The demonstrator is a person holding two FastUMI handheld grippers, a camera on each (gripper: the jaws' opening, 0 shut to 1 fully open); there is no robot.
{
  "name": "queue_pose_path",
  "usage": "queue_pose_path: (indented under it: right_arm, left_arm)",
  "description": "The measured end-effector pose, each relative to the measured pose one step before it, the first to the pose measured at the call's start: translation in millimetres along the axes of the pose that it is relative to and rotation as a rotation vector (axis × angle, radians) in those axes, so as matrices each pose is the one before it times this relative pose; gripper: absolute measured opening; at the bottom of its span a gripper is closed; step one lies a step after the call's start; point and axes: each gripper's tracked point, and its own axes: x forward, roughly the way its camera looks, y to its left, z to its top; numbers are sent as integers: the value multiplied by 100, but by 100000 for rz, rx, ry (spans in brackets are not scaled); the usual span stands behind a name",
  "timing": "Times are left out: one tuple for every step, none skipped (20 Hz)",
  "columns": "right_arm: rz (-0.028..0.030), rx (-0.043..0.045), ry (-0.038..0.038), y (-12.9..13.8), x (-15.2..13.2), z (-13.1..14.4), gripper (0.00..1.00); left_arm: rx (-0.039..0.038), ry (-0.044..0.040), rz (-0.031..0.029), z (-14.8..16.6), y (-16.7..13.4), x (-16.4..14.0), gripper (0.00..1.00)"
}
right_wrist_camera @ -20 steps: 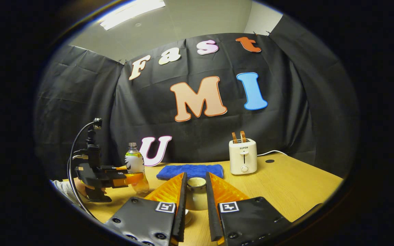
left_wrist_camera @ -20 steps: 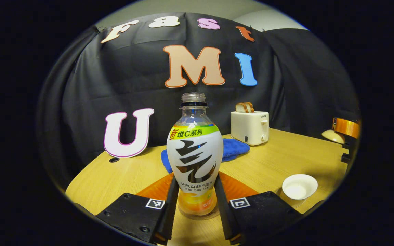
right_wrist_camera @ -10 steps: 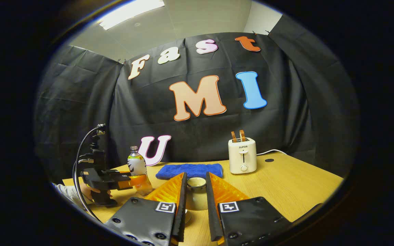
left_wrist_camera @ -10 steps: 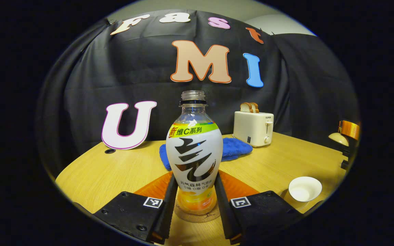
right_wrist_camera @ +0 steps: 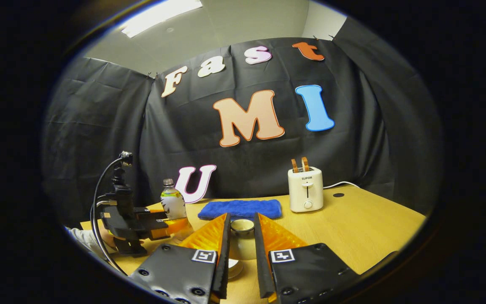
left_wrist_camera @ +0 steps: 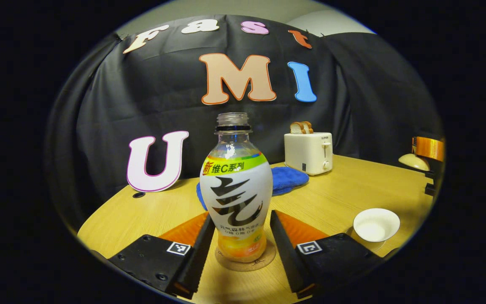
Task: Open the teacup lid with one hand, grasp the water bottle and pour water into the teacup with the other hand; after pouring, place the water bottle on the coaster and then close the teacup lid.
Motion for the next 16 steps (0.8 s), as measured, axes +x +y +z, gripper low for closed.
queue_pose_path:
  right_arm:
    - [263, -363, 86, 103, 42, -146, 32]
    - [343, -380, 133, 204, -51, 34, 31]
    - [460, -128, 99, 192, 48, -94, 31]
    - [404, 82, -48, 190, -63, -56, 31]
    - [533, 464, 64, 179, 37, 7, 32]
    - [817, 1121, -30, 194, 132, -89, 32]
    - [1069, 1464, 482, 299, 118, -210, 31]
    - [975, 1405, 737, 327, 126, -457, 32]
    - [802, 1105, 881, 275, 226, -275, 33]
    - [982, 609, 1008, 188, 138, -472, 33]
    - [612, 231, 810, 286, 154, -431, 32]
    - [668, -29, 920, 267, 159, -445, 32]
    - [794, -71, 475, 338, 222, -317, 32]
    - [801, -261, 622, 425, 132, -409, 34]
    - [715, -405, 670, 429, 157, -376, 32]
    - [483, -558, 360, 255, 220, -308, 32]
  left_arm:
    - [161, -18, 314, -108, -24, 83, 81]
    - [81, 543, 305, -158, 61, 4, 82]
    - [-239, 240, 336, -119, 148, -97, 82]
    - [-377, 147, -69, -91, -8, -52, 82]
    - [-263, -414, 1134, 38, 328, -209, 84]
    - [-368, -540, 266, 100, 67, -55, 87]
    - [-238, -734, -12, 87, -35, -124, 89]
    - [375, -61, 166, -57, -113, -127, 90]
    - [716, 243, 432, -135, 130, -155, 90]
    - [672, 214, 853, -119, 215, -208, 92]
    - [17, -123, 323, -77, 68, -211, 95]
    - [-221, -34, 520, -128, 60, -516, 96]
    - [316, -531, 1049, 68, 251, -308, 96]
    - [499, -609, 816, 109, 353, -575, 96]
    - [242, -743, 1075, 45, 404, -614, 97]
    - [-105, -627, 665, -47, 190, -567, 97]
